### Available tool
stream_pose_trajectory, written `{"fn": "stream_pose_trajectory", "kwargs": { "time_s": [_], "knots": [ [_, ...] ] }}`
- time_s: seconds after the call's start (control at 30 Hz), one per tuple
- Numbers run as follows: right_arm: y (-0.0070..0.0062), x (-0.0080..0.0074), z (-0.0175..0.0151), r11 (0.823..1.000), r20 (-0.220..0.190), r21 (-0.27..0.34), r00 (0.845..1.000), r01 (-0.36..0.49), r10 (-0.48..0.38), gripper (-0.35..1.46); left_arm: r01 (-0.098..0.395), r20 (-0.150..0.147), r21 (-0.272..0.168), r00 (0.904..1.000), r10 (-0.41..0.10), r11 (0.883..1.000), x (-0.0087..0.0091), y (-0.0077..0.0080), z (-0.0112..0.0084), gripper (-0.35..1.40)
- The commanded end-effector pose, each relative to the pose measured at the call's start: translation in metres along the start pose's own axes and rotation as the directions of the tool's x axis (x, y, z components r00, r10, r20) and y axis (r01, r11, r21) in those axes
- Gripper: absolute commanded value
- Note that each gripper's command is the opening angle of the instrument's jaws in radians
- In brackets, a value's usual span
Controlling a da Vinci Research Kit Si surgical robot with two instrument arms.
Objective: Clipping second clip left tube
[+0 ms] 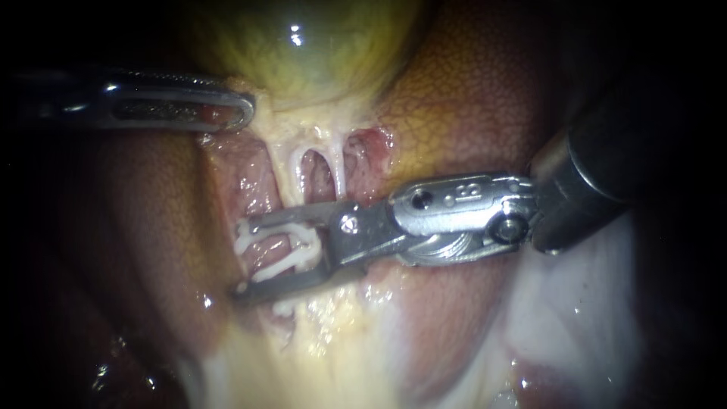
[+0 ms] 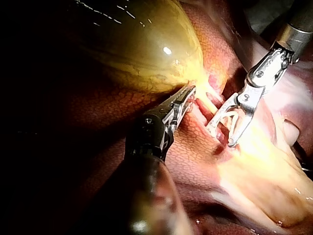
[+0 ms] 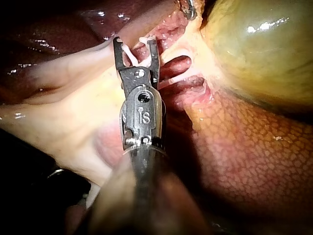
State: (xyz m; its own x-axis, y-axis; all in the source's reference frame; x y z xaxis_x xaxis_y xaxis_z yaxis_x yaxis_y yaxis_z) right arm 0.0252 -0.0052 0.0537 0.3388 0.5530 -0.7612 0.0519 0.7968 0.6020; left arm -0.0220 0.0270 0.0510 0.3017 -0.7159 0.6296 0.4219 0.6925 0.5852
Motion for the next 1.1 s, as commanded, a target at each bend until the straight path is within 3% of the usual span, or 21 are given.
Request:
{"fn": "stream_pose_trajectory", "kwargs": {
  "time_s": [0.03,0.53,1.1],
  "knots": [
    [-0.0001,0.0001,-0.0001,1.0,0.0,0.001,1.0,0.001,-0.001,0.41,0.0,0.0,0.001,1.0,0.0,1.0,0.0,0.0,0.0,-0.35],
    [-0.0013,0.0025,-0.0055,0.999,-0.043,0.033,0.999,-0.012,0.014,0.44,0.0,0.0,0.002,1.0,0.0,1.0,0.0,0.0001,-0.0001,-0.35],
    [-0.0012,0.0005,-0.0085,0.998,-0.039,0.062,0.999,0.003,0.0,0.45,-0.001,0.0,0.002,1.0,0.001,1.0,0.0,0.0001,-0.0001,-0.35]
  ]
}}
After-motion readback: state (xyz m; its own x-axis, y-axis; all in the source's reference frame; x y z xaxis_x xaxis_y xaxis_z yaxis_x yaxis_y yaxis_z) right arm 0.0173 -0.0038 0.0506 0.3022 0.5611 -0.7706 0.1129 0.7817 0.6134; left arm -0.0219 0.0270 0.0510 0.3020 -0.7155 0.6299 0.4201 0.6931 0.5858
